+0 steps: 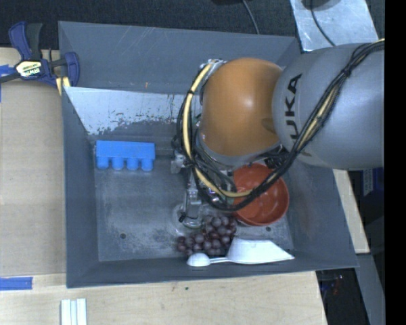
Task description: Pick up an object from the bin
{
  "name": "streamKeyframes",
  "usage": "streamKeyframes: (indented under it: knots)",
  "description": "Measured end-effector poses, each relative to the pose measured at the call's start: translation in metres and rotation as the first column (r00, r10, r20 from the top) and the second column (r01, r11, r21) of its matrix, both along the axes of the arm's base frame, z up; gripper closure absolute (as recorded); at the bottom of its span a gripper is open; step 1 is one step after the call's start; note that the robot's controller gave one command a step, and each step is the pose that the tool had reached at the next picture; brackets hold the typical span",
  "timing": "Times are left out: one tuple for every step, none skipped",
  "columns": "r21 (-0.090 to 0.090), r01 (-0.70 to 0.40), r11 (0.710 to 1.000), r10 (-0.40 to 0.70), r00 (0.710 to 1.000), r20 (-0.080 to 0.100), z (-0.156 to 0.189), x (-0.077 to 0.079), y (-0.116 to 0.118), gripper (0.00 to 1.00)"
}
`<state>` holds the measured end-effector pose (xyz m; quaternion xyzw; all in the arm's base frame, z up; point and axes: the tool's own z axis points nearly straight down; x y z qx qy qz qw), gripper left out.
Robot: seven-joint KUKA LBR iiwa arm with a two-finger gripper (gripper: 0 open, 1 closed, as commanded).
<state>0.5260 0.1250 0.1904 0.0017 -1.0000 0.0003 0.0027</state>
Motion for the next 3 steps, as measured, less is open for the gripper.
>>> streamKeyframes:
  knots:
    - [0.002, 0.004, 1.000, -0.004, 1.000, 0.008, 0.005, 0.002, -0.001, 0.00]
    - [0.006, -0.221, 0.975, 0.221, 0.975, 0.009, -0.101, 0.047, -0.065, 0.00]
    - [-0.001, -0.535, 0.845, 0.535, 0.845, 0.013, -0.085, 0.035, -0.065, 0.00]
